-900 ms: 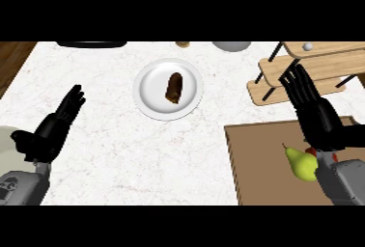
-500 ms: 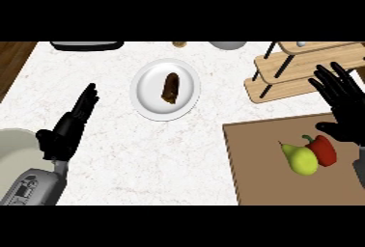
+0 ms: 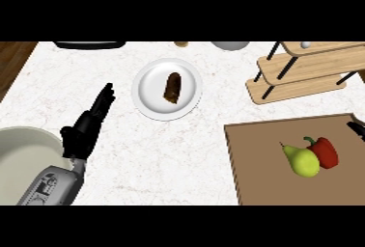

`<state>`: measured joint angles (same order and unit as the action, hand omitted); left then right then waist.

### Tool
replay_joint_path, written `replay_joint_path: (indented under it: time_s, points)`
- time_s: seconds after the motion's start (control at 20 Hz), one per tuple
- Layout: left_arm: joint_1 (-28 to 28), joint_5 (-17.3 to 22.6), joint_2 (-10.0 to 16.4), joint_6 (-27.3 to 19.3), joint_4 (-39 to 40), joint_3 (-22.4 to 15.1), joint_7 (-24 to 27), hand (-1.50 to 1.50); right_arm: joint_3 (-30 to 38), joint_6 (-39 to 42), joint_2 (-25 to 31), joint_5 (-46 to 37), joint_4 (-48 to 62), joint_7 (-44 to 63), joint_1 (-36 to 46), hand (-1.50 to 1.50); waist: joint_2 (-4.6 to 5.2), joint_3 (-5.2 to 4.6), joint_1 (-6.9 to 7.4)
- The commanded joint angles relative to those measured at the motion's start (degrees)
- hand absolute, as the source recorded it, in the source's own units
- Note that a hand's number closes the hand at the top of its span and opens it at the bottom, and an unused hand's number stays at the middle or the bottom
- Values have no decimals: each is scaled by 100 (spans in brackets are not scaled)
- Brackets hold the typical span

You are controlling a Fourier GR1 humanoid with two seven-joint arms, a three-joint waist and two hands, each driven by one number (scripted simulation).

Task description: Pick the bell pepper from the tray and place it in the tiered shelf

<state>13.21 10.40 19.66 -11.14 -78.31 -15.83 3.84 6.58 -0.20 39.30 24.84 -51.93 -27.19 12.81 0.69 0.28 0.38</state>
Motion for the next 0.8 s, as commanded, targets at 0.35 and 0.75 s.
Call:
replay_joint_path:
  time_s: [0.35, 0.75]
  points:
    - [-27, -192, -183, -57, -26, 0, -228, 0, -405, 2196, 1025, -796, 893, -907, 237, -150, -47, -23, 30]
    - [-108, -379, -264, -117, -244, 21, -400, 0, -782, 2000, 1618, -1300, -590, 593, 380, -150, -84, -38, -38]
